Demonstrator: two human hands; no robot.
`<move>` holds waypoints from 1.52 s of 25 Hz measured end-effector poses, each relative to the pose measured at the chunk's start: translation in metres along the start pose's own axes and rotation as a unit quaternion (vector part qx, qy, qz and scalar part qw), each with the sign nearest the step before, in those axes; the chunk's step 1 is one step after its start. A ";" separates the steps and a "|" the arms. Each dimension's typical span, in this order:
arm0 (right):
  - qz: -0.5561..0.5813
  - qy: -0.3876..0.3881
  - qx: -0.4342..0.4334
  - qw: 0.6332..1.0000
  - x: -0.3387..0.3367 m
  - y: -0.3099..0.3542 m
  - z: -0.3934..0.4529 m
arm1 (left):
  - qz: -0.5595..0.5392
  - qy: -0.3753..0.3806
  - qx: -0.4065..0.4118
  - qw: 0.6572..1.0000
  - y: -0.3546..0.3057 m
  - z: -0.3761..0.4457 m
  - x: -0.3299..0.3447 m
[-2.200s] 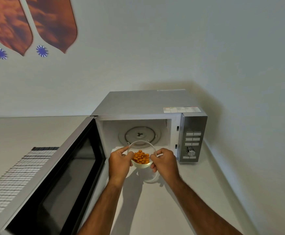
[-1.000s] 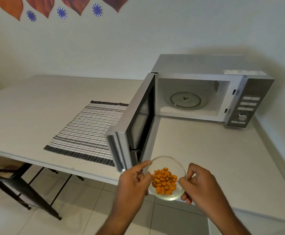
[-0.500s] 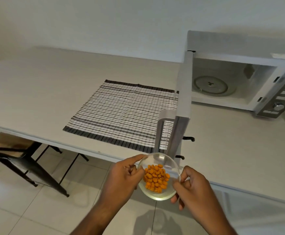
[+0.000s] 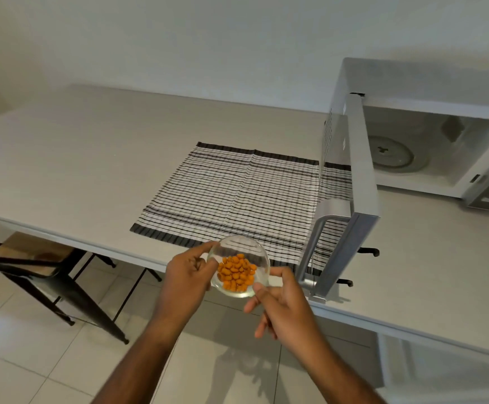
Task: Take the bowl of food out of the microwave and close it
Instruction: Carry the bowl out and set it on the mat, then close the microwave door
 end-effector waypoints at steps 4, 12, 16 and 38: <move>0.031 -0.010 -0.008 0.999 0.016 0.015 0.038 | 0.001 -0.030 0.018 0.999 0.000 0.039 -0.008; 0.047 -0.035 0.011 0.998 0.010 0.021 0.099 | 0.009 -0.054 0.007 0.998 0.015 0.101 0.000; 0.044 -0.024 0.026 0.998 0.013 0.014 0.110 | 0.016 -0.058 -0.013 0.998 0.031 0.112 0.002; 0.053 -0.190 0.137 0.971 -0.075 -0.029 0.065 | 0.015 0.221 0.268 0.938 -0.089 0.038 0.162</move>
Point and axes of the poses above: each hand's wrist, its own z-axis towards the middle knuckle, its own x-axis out of the palm, y = z × x, the point moved 9 cm from there along z, towards the middle knuckle, and after that the axes turned 13 degrees about -z, right-handed, at the moved point
